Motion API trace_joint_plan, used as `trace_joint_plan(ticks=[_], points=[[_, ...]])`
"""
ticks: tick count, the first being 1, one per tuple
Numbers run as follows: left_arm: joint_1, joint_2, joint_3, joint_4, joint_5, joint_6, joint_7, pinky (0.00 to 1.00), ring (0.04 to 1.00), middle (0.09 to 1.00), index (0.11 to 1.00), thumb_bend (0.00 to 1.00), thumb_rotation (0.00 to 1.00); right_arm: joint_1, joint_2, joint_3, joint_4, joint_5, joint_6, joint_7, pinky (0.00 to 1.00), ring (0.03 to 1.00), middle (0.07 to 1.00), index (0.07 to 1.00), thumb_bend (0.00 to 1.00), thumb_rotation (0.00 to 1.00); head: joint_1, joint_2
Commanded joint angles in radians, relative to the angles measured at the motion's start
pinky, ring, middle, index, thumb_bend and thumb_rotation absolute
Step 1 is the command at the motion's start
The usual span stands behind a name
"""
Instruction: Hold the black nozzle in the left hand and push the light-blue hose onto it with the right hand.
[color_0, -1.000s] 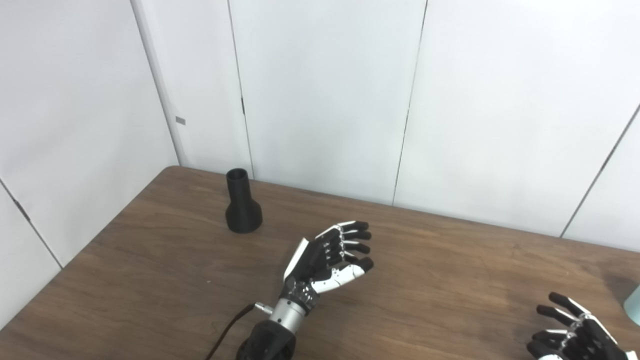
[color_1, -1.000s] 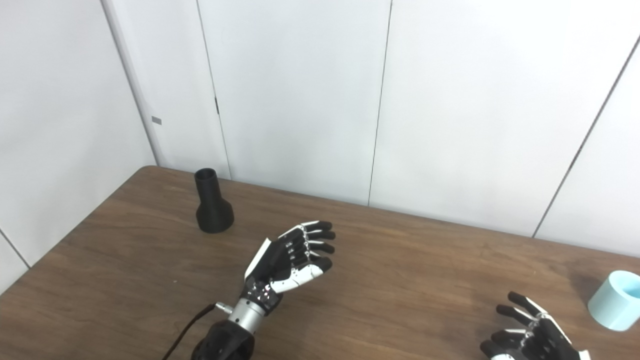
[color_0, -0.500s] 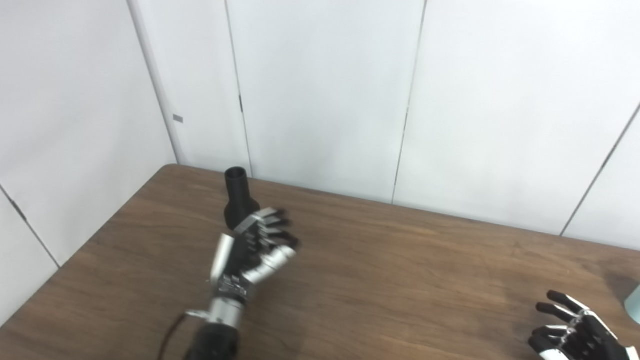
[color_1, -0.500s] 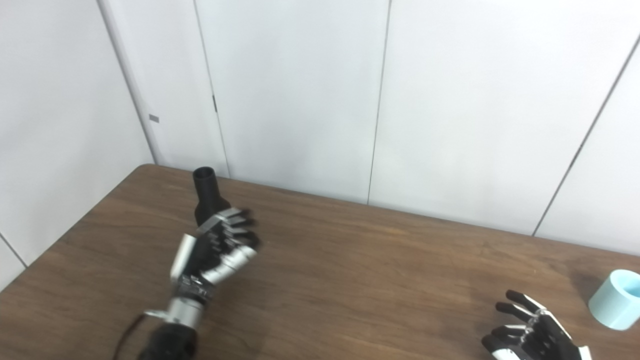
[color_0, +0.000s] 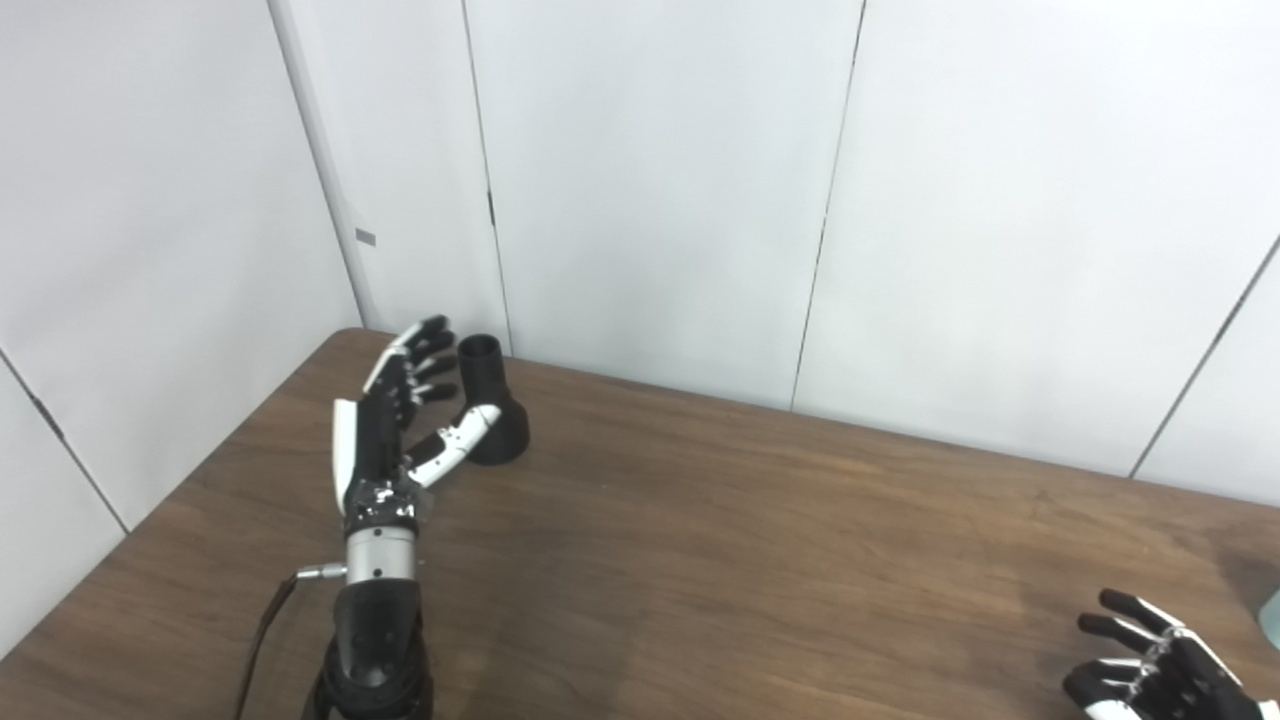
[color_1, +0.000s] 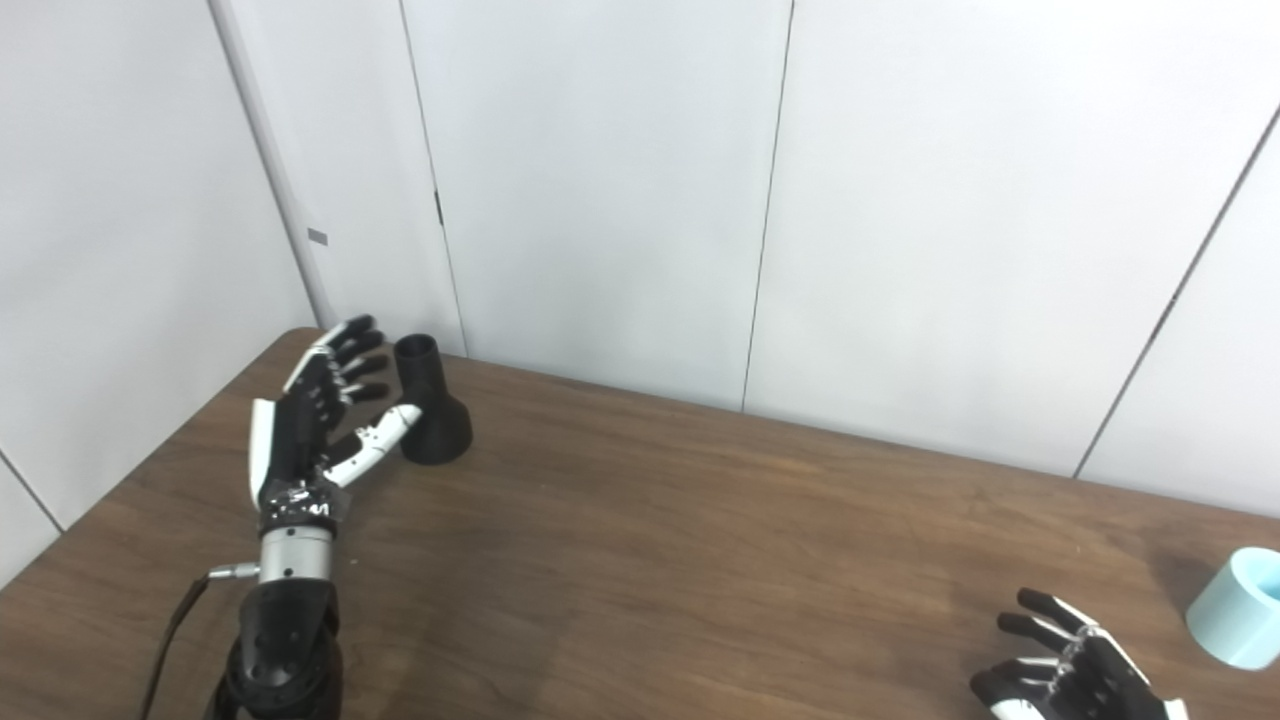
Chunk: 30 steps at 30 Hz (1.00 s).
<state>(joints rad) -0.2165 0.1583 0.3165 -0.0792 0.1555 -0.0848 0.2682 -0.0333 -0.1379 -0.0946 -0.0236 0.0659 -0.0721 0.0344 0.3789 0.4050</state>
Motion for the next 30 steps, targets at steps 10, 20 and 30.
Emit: trace_joint_plan(ticks=[10,20,30], points=[[-0.094,0.12,-0.009,0.017,0.119,0.069,0.026,0.99,0.992,0.995,0.991,0.77,0.29,-0.027,-0.011,-0.012,-0.012,0.029,-0.031,0.013,0.38,0.475,0.653,0.697,0.88,0.31,0.002,0.008],[-0.13,0.226,-0.077,0.038,0.098,0.212,-0.117,1.0,1.0,1.0,1.0,0.96,0.36,-0.023,-0.018,-0.01,-0.024,0.018,-0.023,0.008,0.38,0.471,0.656,0.695,0.87,0.33,-0.004,0.014],[-0.204,0.287,-0.11,0.181,0.082,0.281,-0.193,1.0,1.0,1.0,1.0,0.97,0.3,-0.015,-0.012,-0.006,-0.047,0.013,-0.015,0.006,0.39,0.471,0.651,0.7,0.86,0.31,-0.011,0.017]])
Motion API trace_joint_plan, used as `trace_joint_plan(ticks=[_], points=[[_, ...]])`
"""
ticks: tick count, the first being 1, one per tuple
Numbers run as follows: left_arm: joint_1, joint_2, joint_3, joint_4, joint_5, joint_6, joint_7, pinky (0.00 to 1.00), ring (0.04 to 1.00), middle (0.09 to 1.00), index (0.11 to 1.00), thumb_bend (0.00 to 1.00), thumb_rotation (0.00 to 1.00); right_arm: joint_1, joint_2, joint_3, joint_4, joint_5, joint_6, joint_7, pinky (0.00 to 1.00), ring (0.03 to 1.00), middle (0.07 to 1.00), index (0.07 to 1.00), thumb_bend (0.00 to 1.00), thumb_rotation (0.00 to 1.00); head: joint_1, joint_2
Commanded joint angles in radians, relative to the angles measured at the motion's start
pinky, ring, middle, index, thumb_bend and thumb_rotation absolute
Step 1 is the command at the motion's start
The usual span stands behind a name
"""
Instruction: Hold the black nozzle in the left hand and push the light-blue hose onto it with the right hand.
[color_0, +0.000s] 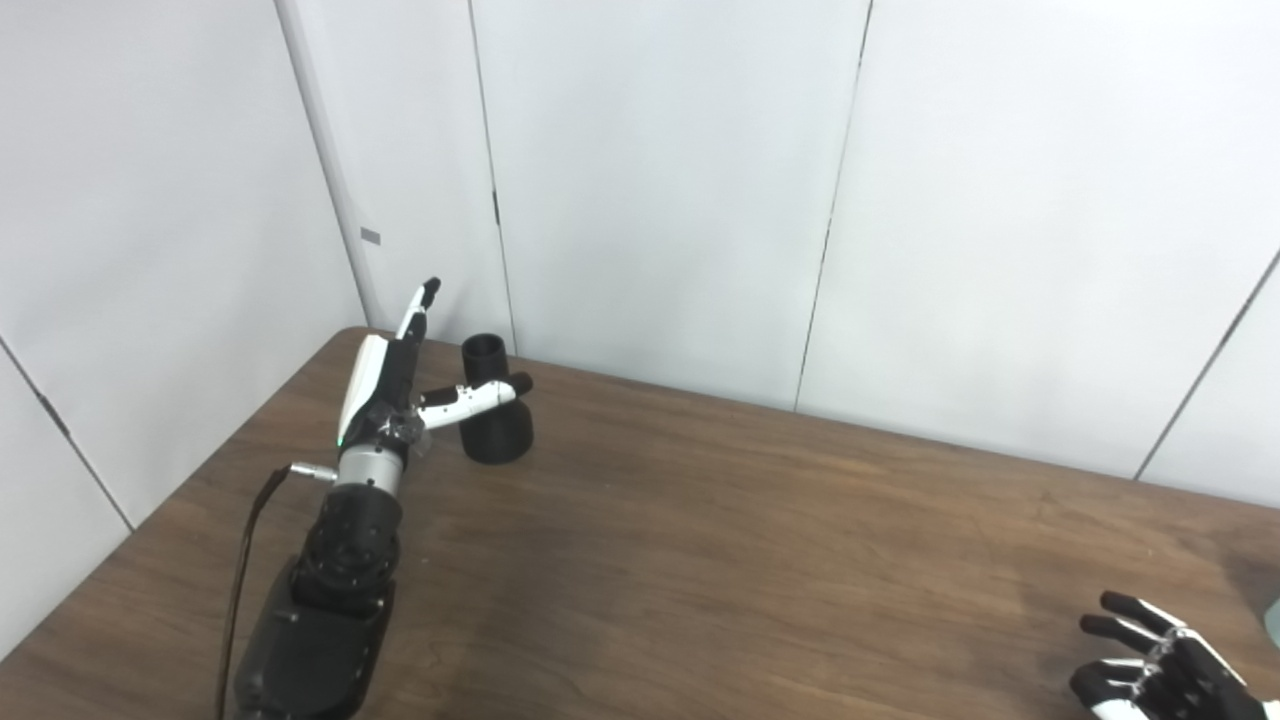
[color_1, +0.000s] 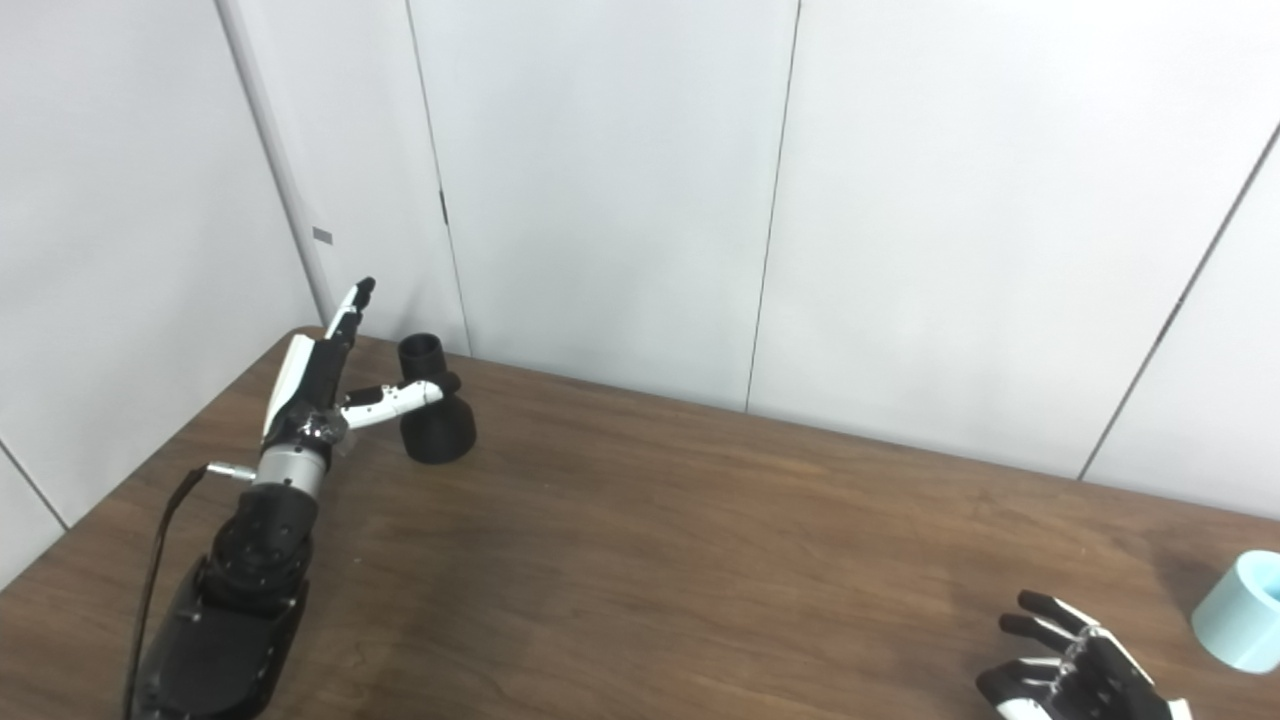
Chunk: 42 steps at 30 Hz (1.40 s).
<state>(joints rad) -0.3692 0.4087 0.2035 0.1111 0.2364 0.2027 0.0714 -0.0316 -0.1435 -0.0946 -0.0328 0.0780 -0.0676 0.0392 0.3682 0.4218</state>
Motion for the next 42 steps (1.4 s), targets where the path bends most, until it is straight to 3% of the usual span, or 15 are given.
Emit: trace_joint_plan(ticks=[1,9,18,25,31,35,42], points=[[-0.058,0.042,0.001,0.009,0.003,-0.002,0.001,1.0,1.0,1.0,1.0,0.97,0.29,-0.016,-0.006,-0.005,-0.041,-0.003,-0.02,0.0,0.39,0.468,0.649,0.701,0.86,0.31,-0.001,0.002],[-0.093,0.057,-0.01,0.113,0.016,-0.021,0.034,0.99,1.0,1.0,1.0,0.95,0.26,-0.009,0.0,-0.007,-0.069,-0.001,0.012,-0.003,0.37,0.46,0.645,0.696,0.87,0.32,-0.004,0.005],[-0.102,0.062,-0.018,0.185,0.018,-0.041,0.072,1.0,1.0,1.0,1.0,0.98,0.31,-0.004,0.004,-0.002,-0.085,-0.016,0.011,-0.005,0.39,0.458,0.656,0.711,0.81,0.29,-0.007,0.008],[-0.103,0.055,-0.035,0.197,0.001,-0.066,0.05,0.91,0.994,1.0,1.0,0.97,0.32,0.0,0.007,0.002,-0.101,-0.021,0.02,-0.003,0.4,0.468,0.666,0.714,0.78,0.28,-0.007,0.013],[-0.113,0.045,-0.052,0.23,0.013,-0.076,0.07,0.81,0.919,0.946,0.96,0.97,0.3,0.008,0.018,0.002,-0.14,-0.026,0.052,-0.01,0.41,0.478,0.677,0.731,0.76,0.26,-0.016,0.018],[-0.122,0.043,-0.065,0.255,0.015,-0.085,0.072,0.82,0.92,0.949,0.966,0.95,0.29,0.011,0.02,0.001,-0.146,-0.023,0.049,-0.007,0.42,0.469,0.68,0.738,0.72,0.2,-0.018,0.018],[-0.134,0.043,-0.09,0.28,0.03,-0.074,0.073,0.82,0.925,0.965,0.959,0.95,0.32,0.014,0.023,0.002,-0.168,-0.027,0.066,-0.009,0.42,0.477,0.685,0.741,0.69,0.18,-0.018,0.025]])
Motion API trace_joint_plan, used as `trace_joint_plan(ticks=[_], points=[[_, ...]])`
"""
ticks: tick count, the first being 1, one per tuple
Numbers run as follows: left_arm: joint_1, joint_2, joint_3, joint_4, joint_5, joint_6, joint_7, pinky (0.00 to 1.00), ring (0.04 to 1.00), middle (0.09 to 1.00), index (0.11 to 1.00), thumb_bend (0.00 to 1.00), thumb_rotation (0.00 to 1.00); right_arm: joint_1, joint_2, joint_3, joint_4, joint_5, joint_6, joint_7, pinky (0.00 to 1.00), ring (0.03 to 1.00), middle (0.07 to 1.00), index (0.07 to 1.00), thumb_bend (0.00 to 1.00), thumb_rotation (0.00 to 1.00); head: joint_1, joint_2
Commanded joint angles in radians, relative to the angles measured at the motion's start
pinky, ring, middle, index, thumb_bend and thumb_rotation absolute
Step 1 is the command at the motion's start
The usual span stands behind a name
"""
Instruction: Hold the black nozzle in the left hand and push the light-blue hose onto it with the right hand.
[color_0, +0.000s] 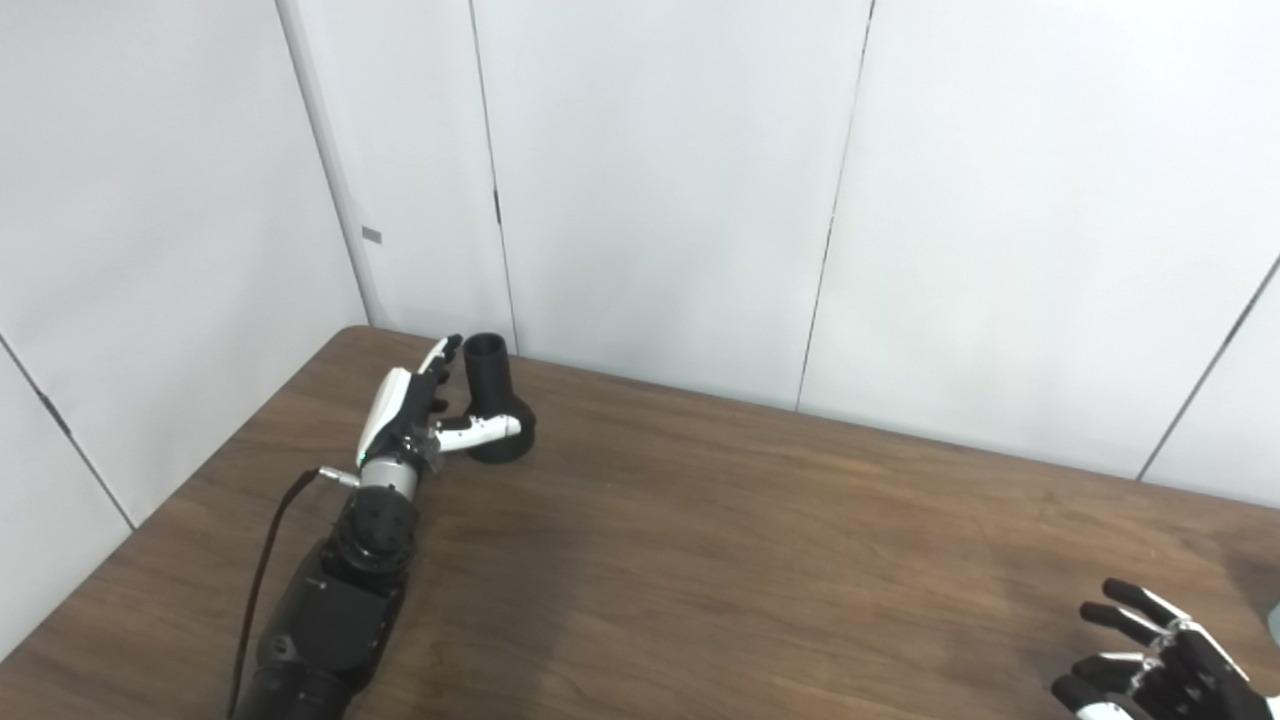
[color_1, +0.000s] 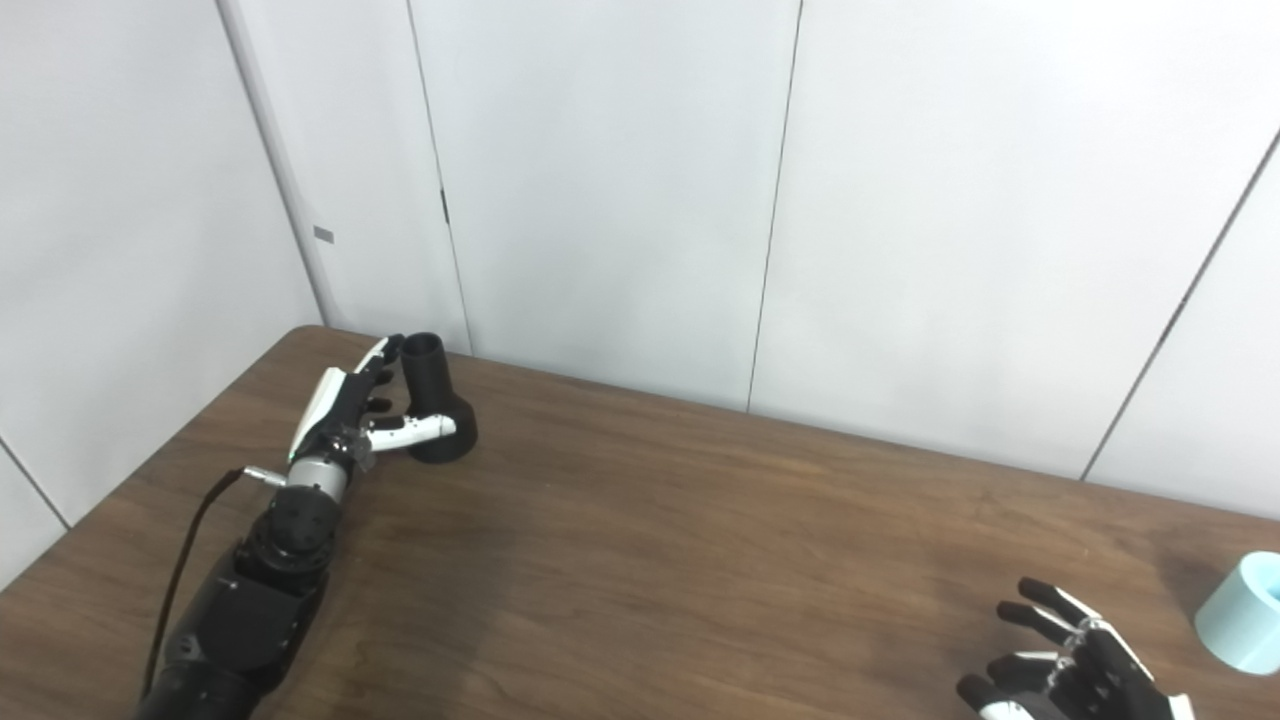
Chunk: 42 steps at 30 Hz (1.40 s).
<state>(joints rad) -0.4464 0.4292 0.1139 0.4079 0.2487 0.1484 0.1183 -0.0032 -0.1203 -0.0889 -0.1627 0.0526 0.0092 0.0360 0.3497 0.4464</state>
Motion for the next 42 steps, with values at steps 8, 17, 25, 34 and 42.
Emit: trace_joint_plan(ticks=[8,17,25,34,42], points=[[-0.074,0.02,-0.008,0.033,0.013,-0.043,0.033,0.82,0.924,0.954,0.949,0.92,0.29,-0.005,0.007,0.003,-0.083,-0.008,0.028,-0.009,0.43,0.486,0.697,0.755,0.66,0.15,-0.005,0.013],[-0.094,0.012,-0.022,0.085,0.009,-0.049,0.045,0.82,0.92,0.946,0.934,0.91,0.28,0.001,0.022,0.007,-0.127,-0.005,0.063,-0.015,0.43,0.488,0.703,0.77,0.61,0.09,-0.017,0.02],[-0.113,-0.02,0.0,0.124,-0.012,-0.109,0.106,0.54,0.601,0.613,0.716,0.75,0.08,0.006,0.026,0.008,-0.163,-0.007,0.098,-0.017,0.43,0.506,0.716,0.781,0.57,0.08,-0.02,0.025],[-0.118,-0.046,-0.04,0.17,0.04,-0.128,0.185,0.38,0.419,0.446,0.517,0.52,0.0,0.009,0.03,0.01,-0.192,-0.004,0.132,-0.018,0.42,0.519,0.724,0.785,0.52,0.09,-0.023,0.036],[-0.099,-0.047,-0.094,0.224,0.104,-0.224,0.259,0.39,0.423,0.444,0.517,0.52,0.0,-0.004,0.031,0.011,-0.217,-0.018,0.171,-0.028,0.41,0.552,0.735,0.797,0.5,0.08,-0.032,0.045]])
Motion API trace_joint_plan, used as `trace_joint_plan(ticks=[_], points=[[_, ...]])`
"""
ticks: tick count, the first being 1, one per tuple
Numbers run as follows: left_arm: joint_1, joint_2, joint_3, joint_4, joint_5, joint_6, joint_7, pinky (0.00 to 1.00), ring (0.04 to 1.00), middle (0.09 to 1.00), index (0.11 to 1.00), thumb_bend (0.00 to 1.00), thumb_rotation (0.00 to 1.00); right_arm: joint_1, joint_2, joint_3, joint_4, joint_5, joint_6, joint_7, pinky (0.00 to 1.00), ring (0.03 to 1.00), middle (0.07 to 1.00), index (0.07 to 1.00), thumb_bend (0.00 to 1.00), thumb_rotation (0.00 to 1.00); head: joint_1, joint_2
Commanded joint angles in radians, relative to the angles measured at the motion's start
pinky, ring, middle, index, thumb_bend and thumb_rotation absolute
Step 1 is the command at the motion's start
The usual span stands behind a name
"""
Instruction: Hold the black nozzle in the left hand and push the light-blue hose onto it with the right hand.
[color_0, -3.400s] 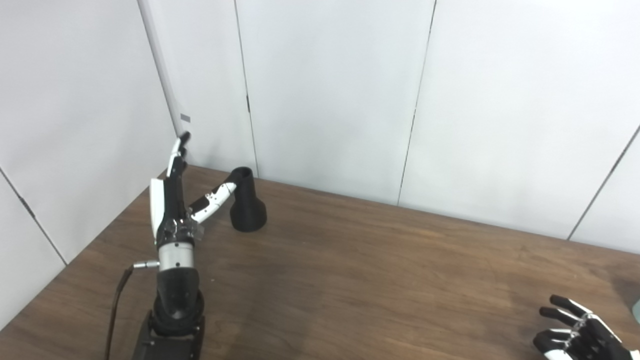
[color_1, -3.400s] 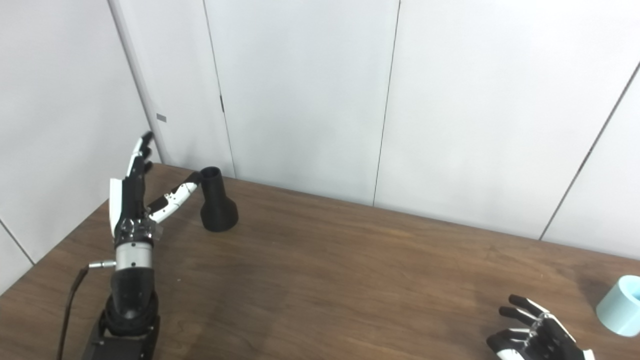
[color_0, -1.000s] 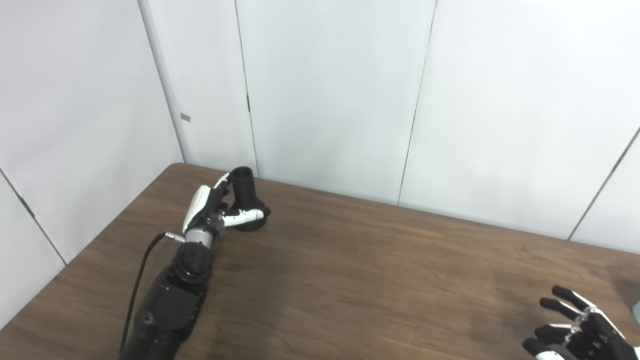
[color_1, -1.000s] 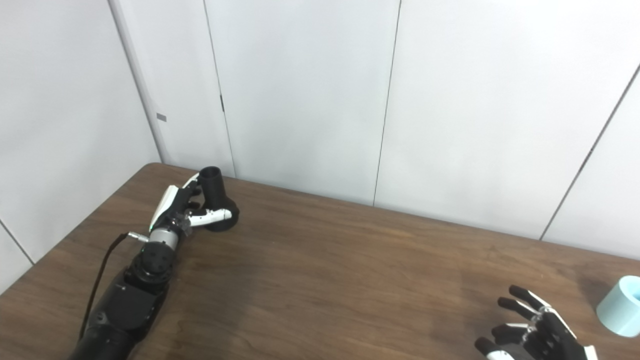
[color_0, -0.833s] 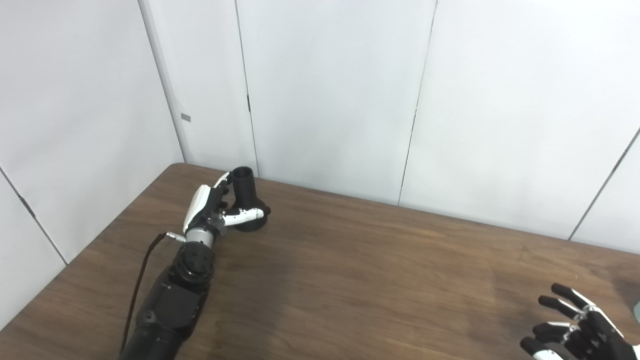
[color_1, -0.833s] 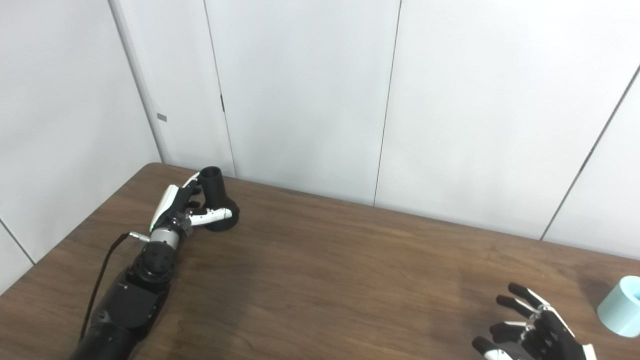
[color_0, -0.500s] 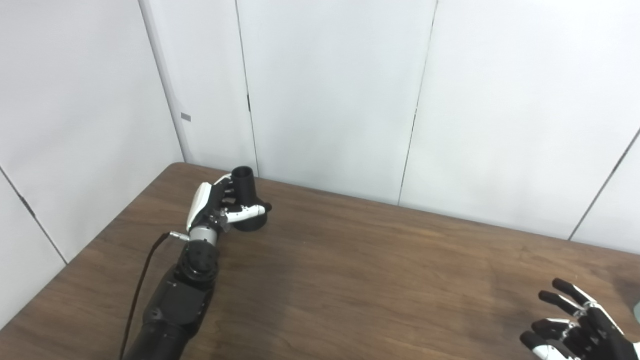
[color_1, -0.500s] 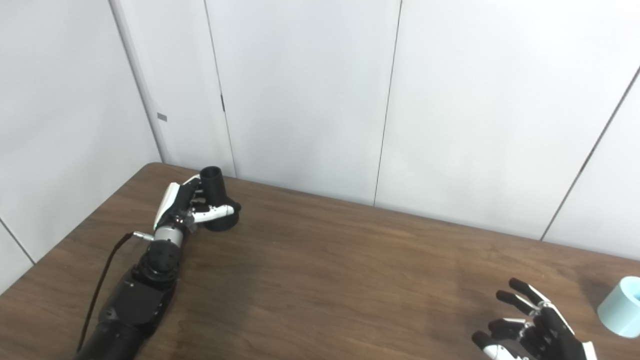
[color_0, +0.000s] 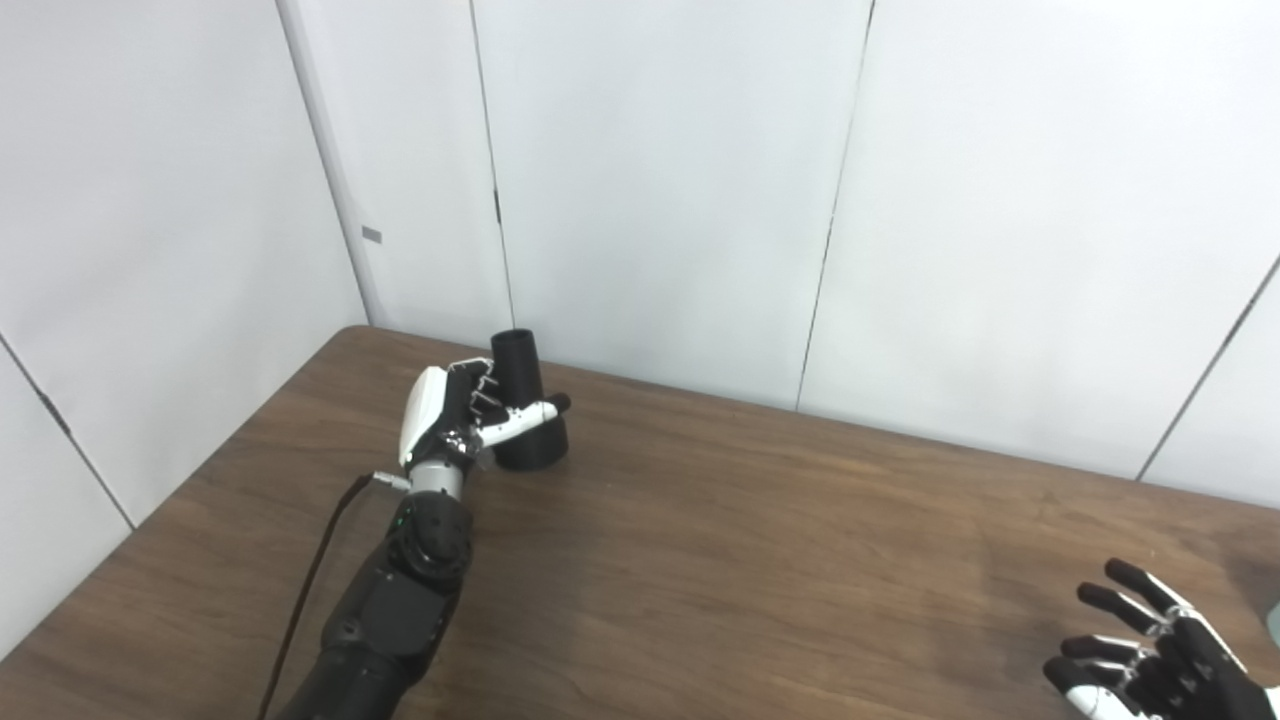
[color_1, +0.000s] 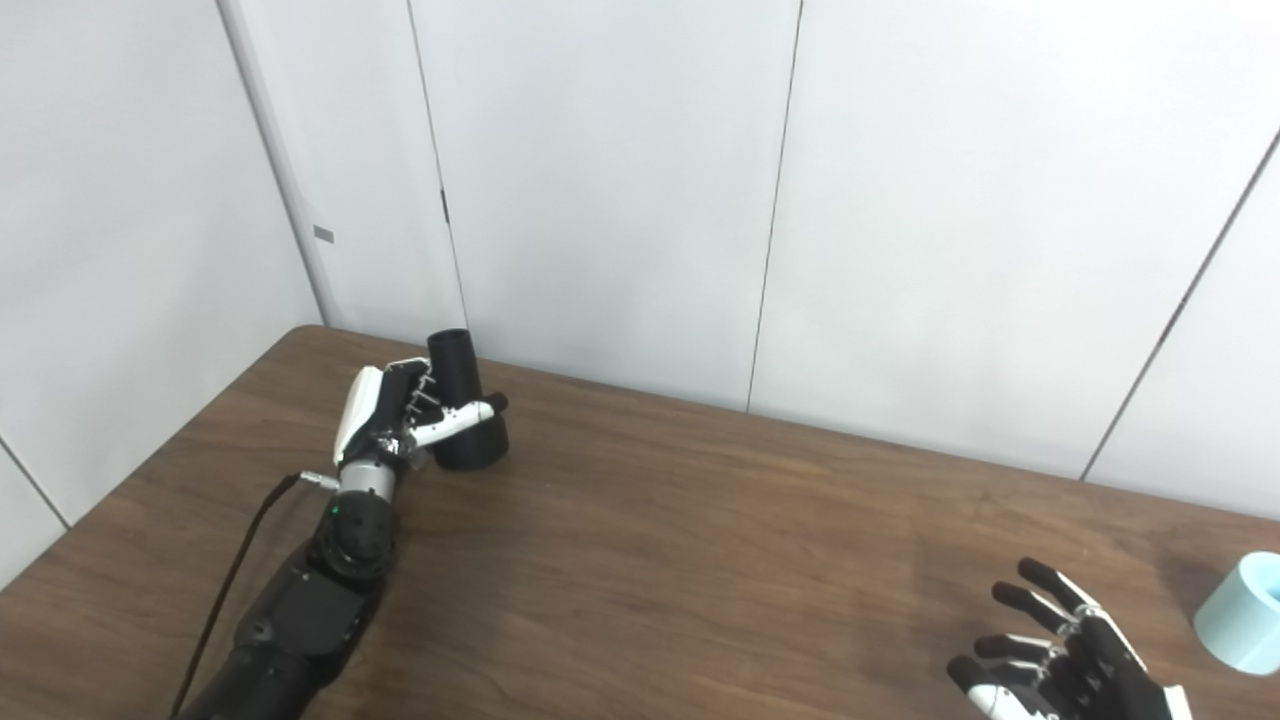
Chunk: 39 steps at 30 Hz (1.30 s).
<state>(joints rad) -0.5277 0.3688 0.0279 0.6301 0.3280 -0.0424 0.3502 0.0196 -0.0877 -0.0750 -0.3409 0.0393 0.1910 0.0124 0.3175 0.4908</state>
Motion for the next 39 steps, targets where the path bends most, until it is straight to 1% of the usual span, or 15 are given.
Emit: trace_joint_plan(ticks=[1,3,6,9,10,12,16,18,21,24,26,28,33,36,39], points=[[-0.014,0.013,-0.016,0.01,0.037,-0.051,0.042,0.38,0.42,0.449,0.525,0.51,0.0,-0.029,0.0,-0.003,-0.044,-0.003,-0.004,-0.005,0.41,0.552,0.735,0.797,0.5,0.08,-0.003,0.004],[-0.009,0.012,-0.033,0.023,0.054,-0.085,0.062,0.35,0.407,0.454,0.532,0.5,0.0,-0.032,0.005,-0.002,-0.052,0.0,0.011,-0.007,0.42,0.561,0.74,0.796,0.5,0.08,-0.013,0.01],[0.008,0.008,-0.059,0.031,0.072,-0.151,0.079,0.33,0.387,0.456,0.539,0.5,0.0,-0.035,0.011,0.002,-0.064,-0.003,0.03,-0.01,0.43,0.584,0.747,0.797,0.5,0.01,-0.049,0.027],[0.048,-0.014,-0.088,-0.018,0.079,-0.19,0.074,0.34,0.394,0.456,0.545,0.5,0.0,-0.04,0.017,0.007,-0.063,-0.003,0.028,-0.011,0.48,0.603,0.778,0.826,0.46,0.0,-0.093,0.046],[0.06,-0.02,-0.1,-0.036,0.087,-0.199,0.072,0.34,0.393,0.458,0.544,0.5,0.0,-0.042,0.018,0.008,-0.054,-0.001,0.015,-0.011,0.46,0.598,0.78,0.828,0.45,0.0,-0.108,0.053],[0.087,-0.035,-0.129,-0.074,0.1,-0.249,0.067,0.33,0.382,0.463,0.545,0.5,0.0,-0.045,0.011,0.012,-0.021,-0.012,-0.035,-0.007,0.42,0.572,0.775,0.828,0.45,0.0,-0.137,0.064],[0.128,-0.082,-0.173,-0.153,0.116,-0.314,0.057,0.34,0.377,0.471,0.55,0.5,0.0,-0.055,-0.007,0.015,0.059,-0.038,-0.14,-0.004,0.39,0.539,0.734,0.791,0.52,0.0,-0.194,0.086],[0.144,-0.113,-0.186,-0.193,0.111,-0.329,0.035,0.34,0.374,0.472,0.551,0.5,0.0,-0.058,-0.012,0.015,0.086,-0.043,-0.168,-0.007,0.39,0.536,0.721,0.779,0.55,0.04,-0.218,0.098],[0.165,-0.162,-0.209,-0.25,0.103,-0.339,-0.006,0.34,0.375,0.478,0.549,0.5,0.0,-0.061,-0.013,0.016,0.115,-0.057,-0.2,-0.014,0.39,0.513,0.701,0.766,0.6,0.15,-0.252,0.113],[0.183,-0.214,-0.23,-0.284,0.1,-0.353,-0.034,0.34,0.378,0.478,0.547,0.5,0.0,-0.063,-0.009,0.014,0.132,-0.068,-0.222,-0.019,0.38,0.51,0.704,0.767,0.63,0.19,-0.286,0.128],[0.203,-0.249,-0.25,-0.301,0.107,-0.364,-0.054,0.34,0.378,0.472,0.548,0.5,0.0,-0.065,-0.01,0.013,0.149,-0.076,-0.248,-0.021,0.38,0.509,0.703,0.761,0.66,0.25,-0.298,0.135],[0.224,-0.266,-0.272,-0.312,0.122,-0.377,-0.068,0.33,0.378,0.471,0.548,0.5,0.0,-0.066,-0.006,0.011,0.153,-0.074,-0.253,-0.023,0.39,0.51,0.706,0.759,0.67,0.26,-0.312,0.142],[0.267,-0.26,-0.314,-0.296,0.124,-0.425,-0.094,0.35,0.391,0.481,0.538,0.5,0.0,-0.068,0.0,0.011,0.15,-0.087,-0.251,-0.033,0.38,0.512,0.707,0.763,0.68,0.28,-0.343,0.153],[0.3,-0.237,-0.345,-0.294,0.113,-0.426,-0.134,0.36,0.398,0.486,0.524,0.5,0.0,-0.073,0.002,0.01,0.158,-0.083,-0.254,-0.033,0.39,0.512,0.7,0.753,0.69,0.29,-0.358,0.159],[0.32,-0.213,-0.375,-0.293,0.098,-0.427,-0.17,0.35,0.398,0.488,0.514,0.5,0.0,-0.072,0.008,0.011,0.145,-0.08,-0.229,-0.034,0.4,0.525,0.698,0.747,0.71,0.3,-0.366,0.161]])
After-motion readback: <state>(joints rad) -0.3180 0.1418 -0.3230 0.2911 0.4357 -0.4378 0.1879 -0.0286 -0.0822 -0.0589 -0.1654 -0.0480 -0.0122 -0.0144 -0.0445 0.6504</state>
